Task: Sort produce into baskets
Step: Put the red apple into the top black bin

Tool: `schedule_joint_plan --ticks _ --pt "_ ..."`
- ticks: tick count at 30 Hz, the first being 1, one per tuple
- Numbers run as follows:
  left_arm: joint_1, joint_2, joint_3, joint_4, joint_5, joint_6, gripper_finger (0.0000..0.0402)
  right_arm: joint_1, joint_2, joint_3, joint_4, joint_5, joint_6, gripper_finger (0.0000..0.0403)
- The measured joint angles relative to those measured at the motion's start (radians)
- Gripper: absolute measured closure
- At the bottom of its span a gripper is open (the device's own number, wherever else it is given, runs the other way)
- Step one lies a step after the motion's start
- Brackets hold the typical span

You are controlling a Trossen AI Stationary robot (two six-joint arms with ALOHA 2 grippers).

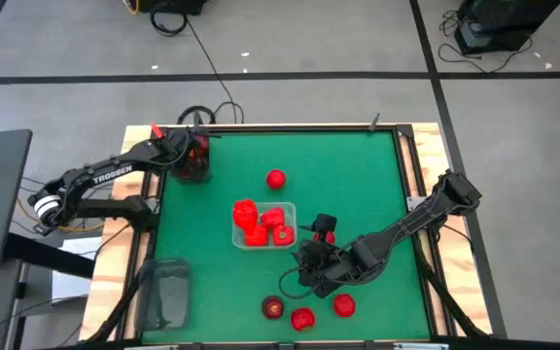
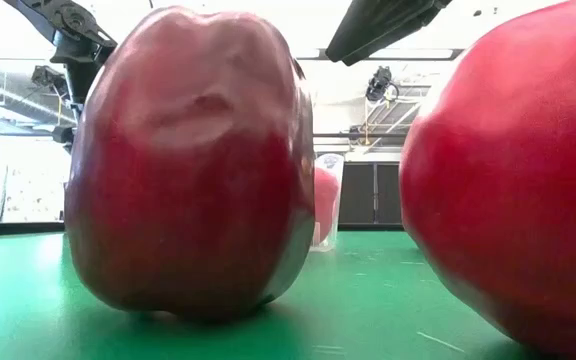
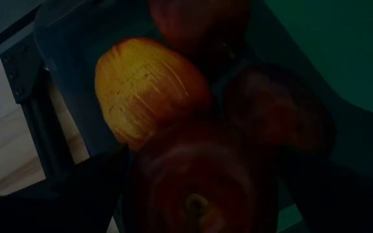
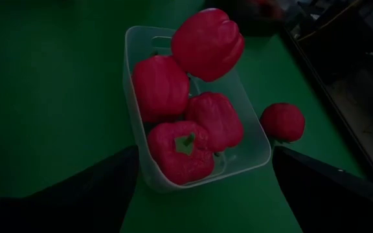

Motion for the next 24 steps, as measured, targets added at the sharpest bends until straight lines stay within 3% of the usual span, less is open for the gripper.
schedule_joint_plan --ticks 13,24 --pt "-0.001 -0.008 0.073 -0.095 -0.001 0.034 0.0003 -0.014 0.0 0.0 0.006 -0.019 0.016 0.0039" --pt "-0.003 -0.115 0.079 -0.049 -0.035 0.092 0.0003 -0.013 0.0 0.0 0.007 -0.029 0.016 0.0039"
